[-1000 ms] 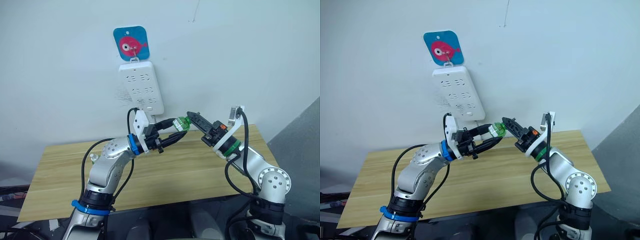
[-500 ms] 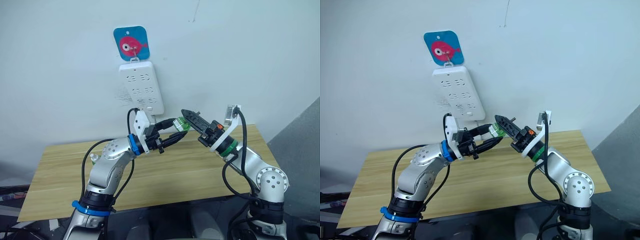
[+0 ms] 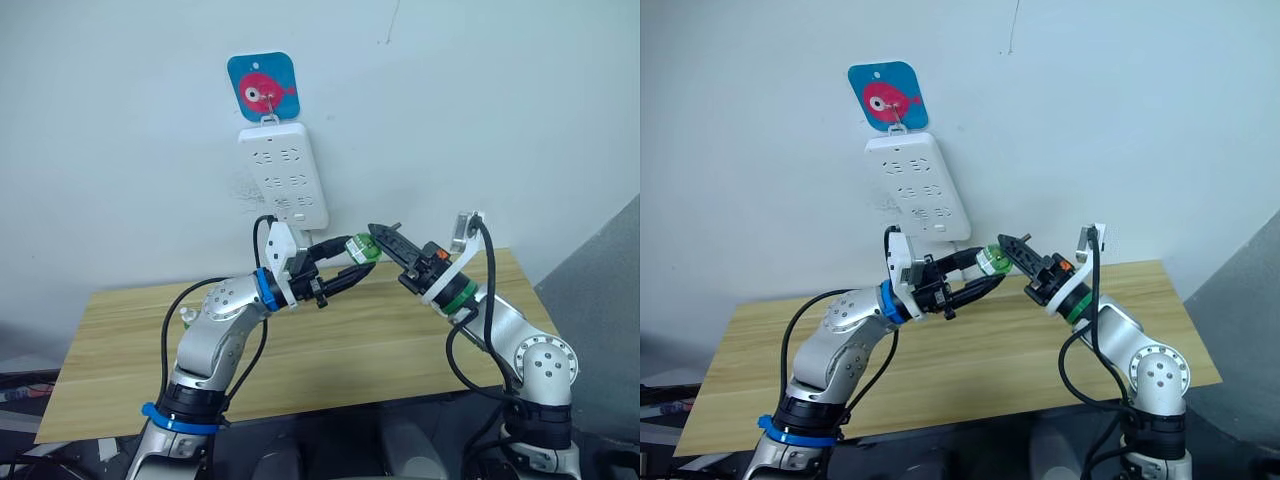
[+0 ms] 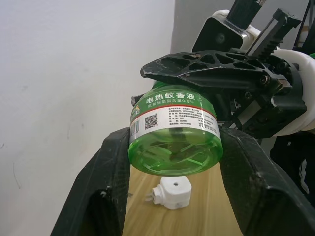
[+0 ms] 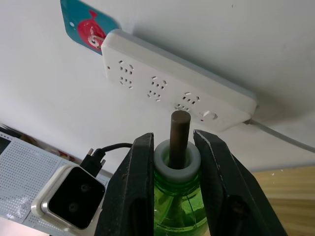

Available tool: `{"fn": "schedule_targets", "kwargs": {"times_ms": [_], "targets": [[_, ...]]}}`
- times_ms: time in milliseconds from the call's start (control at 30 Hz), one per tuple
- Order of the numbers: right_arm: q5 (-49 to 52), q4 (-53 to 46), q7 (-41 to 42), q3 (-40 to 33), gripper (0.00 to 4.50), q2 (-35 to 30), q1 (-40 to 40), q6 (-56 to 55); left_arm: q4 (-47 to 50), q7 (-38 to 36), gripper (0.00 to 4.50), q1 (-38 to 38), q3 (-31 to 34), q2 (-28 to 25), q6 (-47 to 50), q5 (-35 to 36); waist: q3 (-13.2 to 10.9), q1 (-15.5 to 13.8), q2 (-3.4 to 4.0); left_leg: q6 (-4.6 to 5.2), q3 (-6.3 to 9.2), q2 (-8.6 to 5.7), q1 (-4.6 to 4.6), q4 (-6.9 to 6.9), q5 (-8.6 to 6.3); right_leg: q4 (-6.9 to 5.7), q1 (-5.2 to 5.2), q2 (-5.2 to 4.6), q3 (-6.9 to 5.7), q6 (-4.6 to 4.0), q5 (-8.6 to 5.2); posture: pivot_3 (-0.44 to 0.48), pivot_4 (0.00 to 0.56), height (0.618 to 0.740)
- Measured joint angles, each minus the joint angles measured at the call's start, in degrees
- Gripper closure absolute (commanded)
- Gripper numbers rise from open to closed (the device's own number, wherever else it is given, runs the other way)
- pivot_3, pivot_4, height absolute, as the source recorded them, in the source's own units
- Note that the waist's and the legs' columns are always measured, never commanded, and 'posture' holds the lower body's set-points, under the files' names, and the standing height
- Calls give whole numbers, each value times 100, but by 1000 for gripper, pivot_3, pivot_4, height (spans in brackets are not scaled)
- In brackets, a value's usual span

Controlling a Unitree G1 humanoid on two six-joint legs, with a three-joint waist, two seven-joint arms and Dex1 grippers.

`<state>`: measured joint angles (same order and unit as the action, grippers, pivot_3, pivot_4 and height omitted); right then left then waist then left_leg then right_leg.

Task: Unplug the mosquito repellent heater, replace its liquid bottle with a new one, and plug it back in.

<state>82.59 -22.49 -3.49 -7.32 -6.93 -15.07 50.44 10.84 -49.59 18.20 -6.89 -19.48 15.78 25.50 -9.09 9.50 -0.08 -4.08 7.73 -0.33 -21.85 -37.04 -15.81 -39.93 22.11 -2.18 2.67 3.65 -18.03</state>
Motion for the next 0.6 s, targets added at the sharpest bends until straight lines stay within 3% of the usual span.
{"fn": "schedule_targets", "kwargs": {"times_ms": [100,233,333,467,600], "targets": [[-132,-26,168,136,3653,-258,13,-4,-9,-127,0,-117,-37,-466,67,-173,0,-2,0,0,0,1,1,1,0,0,0,1,1,0,0,-130,110,734],[-1071,-20,600,168,3653,-981,58,-200,-198,-273,0,-543,30,-1372,336,-489,1,-18,1,0,2,0,2,2,0,1,1,2,-1,0,-1,-105,115,734],[-2779,267,1109,865,3653,-1529,0,-924,-157,-396,0,-735,-19,-1735,500,-638,1,-66,1,0,-1,-1,3,0,0,3,1,1,0,1,-1,-91,123,734],[-5348,1849,1482,1856,3653,-1551,-218,-2808,98,-348,0,-953,-60,-1837,704,-669,-1,-152,-1,0,-4,0,6,2,0,1,2,1,1,1,-1,-71,137,734],[-6927,3686,1585,2409,3653,-1167,-687,-4426,353,-97,0,-1038,-73,-1686,916,-672,-6,-164,-6,0,-8,0,5,1,0,-1,3,0,4,0,-1,-49,155,734]]}}
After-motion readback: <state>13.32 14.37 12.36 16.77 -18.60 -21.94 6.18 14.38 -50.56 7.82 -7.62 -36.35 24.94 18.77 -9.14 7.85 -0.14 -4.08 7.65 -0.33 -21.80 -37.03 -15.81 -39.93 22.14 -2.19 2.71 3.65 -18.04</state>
